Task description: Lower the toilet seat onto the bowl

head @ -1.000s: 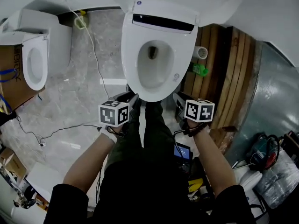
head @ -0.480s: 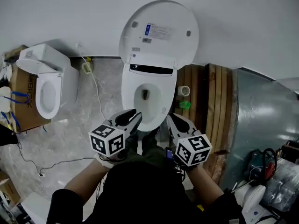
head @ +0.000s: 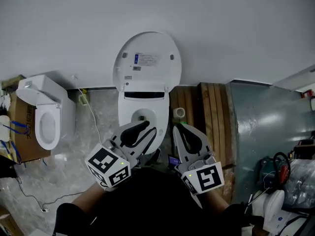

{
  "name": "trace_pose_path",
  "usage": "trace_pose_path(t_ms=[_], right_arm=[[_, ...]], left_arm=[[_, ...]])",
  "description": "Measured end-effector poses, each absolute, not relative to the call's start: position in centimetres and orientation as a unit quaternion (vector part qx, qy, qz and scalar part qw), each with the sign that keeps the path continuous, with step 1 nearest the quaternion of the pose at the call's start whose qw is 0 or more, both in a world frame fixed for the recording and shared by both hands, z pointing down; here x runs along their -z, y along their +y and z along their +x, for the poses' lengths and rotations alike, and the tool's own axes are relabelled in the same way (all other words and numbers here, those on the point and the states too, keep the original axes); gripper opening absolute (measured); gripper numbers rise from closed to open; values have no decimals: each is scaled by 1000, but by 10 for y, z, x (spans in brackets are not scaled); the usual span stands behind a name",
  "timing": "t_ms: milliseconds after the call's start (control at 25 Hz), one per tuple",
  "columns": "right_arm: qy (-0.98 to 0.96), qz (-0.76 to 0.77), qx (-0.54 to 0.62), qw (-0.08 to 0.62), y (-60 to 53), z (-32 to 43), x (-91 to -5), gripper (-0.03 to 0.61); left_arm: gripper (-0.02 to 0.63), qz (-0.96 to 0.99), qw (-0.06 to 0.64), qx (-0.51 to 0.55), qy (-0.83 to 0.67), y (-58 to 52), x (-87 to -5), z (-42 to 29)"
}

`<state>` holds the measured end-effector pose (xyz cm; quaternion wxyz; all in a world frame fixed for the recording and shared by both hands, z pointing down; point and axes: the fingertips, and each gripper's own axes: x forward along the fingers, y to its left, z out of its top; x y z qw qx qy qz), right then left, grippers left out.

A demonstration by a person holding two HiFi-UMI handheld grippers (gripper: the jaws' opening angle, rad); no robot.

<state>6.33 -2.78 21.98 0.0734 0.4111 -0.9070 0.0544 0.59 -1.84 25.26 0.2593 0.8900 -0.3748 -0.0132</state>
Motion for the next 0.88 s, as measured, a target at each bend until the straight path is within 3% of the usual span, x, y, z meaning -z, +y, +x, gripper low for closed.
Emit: trace_pose_path(t_ms=[280, 880], right_arm=[[-899, 437, 11, 20, -17, 62, -173, 40], [-904, 428, -7, -1, -19, 56, -172, 40]], left_arm=[[117, 914, 169, 49, -366, -17, -203, 14], [115, 920, 155, 41, -359, -17, -199, 15]])
